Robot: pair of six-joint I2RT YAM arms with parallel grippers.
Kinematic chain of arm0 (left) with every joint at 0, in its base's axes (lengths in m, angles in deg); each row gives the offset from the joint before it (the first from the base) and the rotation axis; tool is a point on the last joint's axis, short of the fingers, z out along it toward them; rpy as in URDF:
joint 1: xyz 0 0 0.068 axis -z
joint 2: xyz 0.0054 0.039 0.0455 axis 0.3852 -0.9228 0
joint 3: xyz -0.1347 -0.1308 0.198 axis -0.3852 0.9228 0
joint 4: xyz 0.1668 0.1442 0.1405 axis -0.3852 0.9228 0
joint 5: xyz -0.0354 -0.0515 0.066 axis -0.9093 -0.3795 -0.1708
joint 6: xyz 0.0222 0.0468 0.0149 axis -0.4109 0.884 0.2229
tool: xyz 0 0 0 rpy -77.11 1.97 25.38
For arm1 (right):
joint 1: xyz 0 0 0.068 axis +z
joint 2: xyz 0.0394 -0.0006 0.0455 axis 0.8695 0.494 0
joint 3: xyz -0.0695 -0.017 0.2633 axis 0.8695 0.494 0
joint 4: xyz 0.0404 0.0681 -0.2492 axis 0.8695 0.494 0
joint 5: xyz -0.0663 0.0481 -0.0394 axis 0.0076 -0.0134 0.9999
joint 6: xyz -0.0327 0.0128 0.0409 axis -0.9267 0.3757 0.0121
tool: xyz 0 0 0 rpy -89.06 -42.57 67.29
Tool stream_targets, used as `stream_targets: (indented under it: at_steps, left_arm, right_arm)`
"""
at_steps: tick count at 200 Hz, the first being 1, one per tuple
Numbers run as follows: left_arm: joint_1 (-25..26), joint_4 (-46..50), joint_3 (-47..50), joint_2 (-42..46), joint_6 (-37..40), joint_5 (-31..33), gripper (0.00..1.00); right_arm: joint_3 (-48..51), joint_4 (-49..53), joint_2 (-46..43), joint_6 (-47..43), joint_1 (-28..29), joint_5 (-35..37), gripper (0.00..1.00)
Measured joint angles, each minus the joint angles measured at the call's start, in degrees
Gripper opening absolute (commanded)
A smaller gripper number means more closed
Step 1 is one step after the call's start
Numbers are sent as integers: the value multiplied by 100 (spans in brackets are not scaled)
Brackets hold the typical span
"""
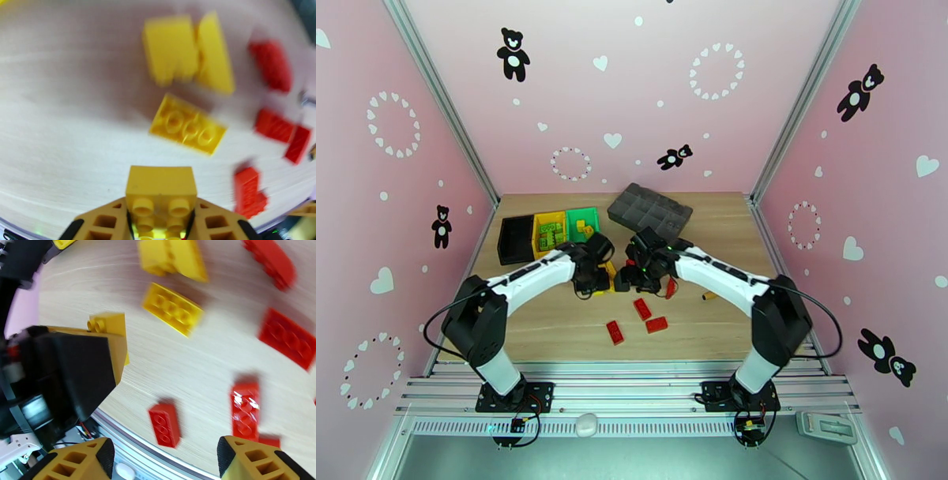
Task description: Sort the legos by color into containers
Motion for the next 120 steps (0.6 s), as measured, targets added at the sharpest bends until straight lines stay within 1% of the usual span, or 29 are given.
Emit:
stream_targets:
  at_steps: [25, 53, 82, 120]
  left_arm:
    - [-516, 155, -457, -15, 190, -48, 30]
    - [-1038, 393, -1379, -337, 468, 7, 30]
    - [-1414, 656, -2490, -1023, 765, 140, 31]
    - [-1631, 1027, -3794, -2127, 1036, 306, 32]
  right_arm:
    - [-566, 15, 361, -20, 9, -81, 72]
    - [-1047, 68, 636, -98, -22, -76, 72]
    - [-1209, 173, 748, -146, -166, -79, 72]
    - [-1252, 304, 778, -197, -483, -74, 72]
